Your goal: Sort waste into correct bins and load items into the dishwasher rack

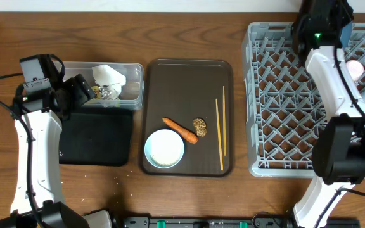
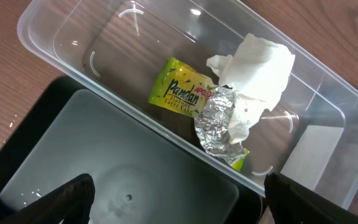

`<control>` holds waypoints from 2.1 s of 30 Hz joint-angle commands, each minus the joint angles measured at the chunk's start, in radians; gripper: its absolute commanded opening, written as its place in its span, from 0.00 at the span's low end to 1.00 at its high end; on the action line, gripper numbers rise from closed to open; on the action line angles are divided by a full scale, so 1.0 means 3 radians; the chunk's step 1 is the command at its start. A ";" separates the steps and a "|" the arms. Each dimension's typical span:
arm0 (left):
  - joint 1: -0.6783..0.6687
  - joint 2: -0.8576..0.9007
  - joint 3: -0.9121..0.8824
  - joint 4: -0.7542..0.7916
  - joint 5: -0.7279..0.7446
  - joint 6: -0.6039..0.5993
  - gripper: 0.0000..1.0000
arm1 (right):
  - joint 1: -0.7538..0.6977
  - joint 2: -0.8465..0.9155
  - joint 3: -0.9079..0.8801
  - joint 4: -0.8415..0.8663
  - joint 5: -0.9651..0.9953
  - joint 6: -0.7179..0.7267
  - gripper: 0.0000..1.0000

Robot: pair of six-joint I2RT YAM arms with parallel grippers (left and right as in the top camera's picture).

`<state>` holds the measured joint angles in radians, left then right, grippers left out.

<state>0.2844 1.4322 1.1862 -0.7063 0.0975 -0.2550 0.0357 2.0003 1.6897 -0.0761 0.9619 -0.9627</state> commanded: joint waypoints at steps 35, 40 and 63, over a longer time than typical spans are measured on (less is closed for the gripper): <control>0.0010 -0.0024 0.0018 0.0015 -0.0029 -0.0041 0.88 | 0.0450 -0.0006 -0.0254 -0.0369 0.0178 0.0757 0.10; 0.0010 -0.0024 0.0018 0.0014 -0.0028 -0.0041 0.88 | 0.0640 -0.0006 -0.0254 -0.0773 0.0114 0.1366 0.57; 0.0010 -0.0024 0.0018 0.0014 -0.0029 -0.0041 0.88 | 0.0715 -0.0649 -0.0253 -0.1776 -0.2548 0.2574 0.75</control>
<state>0.2844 1.4322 1.1862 -0.7017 0.0975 -0.2623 0.2398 1.8839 1.6146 -0.6033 0.4492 -0.2337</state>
